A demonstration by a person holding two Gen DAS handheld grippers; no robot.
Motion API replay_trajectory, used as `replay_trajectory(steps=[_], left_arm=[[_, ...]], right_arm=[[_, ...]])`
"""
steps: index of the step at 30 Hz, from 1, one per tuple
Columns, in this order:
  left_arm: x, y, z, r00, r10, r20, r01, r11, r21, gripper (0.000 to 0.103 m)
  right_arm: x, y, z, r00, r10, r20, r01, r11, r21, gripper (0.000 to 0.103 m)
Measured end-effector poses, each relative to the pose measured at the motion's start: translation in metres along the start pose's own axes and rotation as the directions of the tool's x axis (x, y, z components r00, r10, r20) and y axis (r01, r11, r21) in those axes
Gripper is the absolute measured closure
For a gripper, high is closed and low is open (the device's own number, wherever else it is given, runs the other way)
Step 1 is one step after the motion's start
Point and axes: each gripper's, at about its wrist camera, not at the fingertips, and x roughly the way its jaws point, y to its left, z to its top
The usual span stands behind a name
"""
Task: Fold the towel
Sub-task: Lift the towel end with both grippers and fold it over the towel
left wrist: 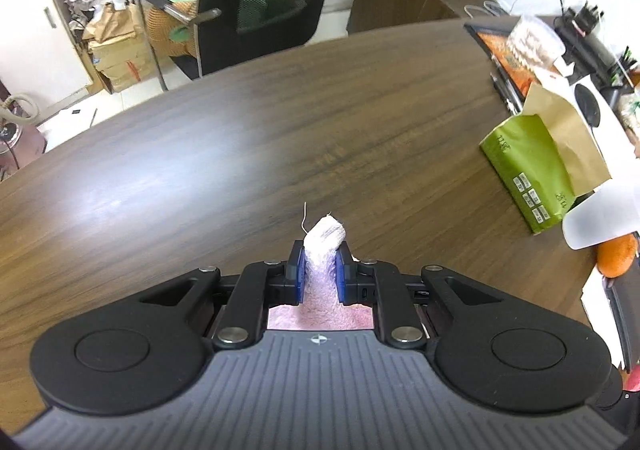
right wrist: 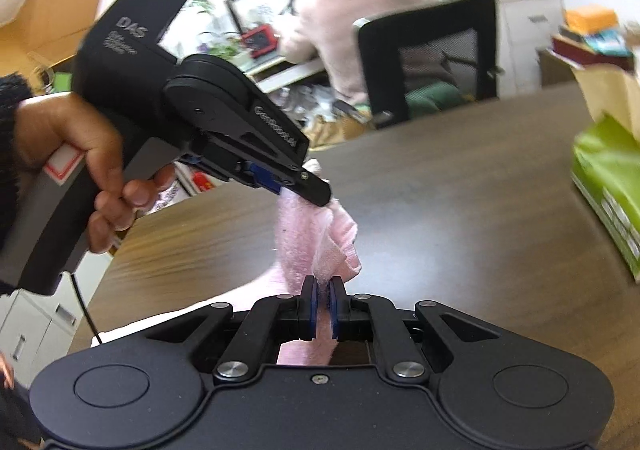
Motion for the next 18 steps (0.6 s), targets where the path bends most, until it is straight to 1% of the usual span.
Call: replay_trajectory(steps=[7, 12, 18], left_arm=[[-0.046, 0.045, -0.031, 0.998, 0.054, 0.02, -0.053, 0.998, -0.028, 0.09], [-0.08, 0.081, -0.057, 0.996, 0.083, 0.033, -0.081, 0.995, -0.049, 0.089], [-0.115, 0.129, -0.09, 0.994, 0.102, 0.048, -0.097, 0.991, -0.096, 0.089]], right_arm=[[-0.007, 0.06, 0.0, 0.996, 0.083, -0.019, -0.085, 0.993, -0.082, 0.097], [-0.007, 0.11, -0.007, 0.989, 0.141, -0.043, -0.146, 0.981, -0.129, 0.097], [-0.002, 0.171, -0.022, 0.978, 0.195, -0.068, -0.204, 0.963, -0.173, 0.097]])
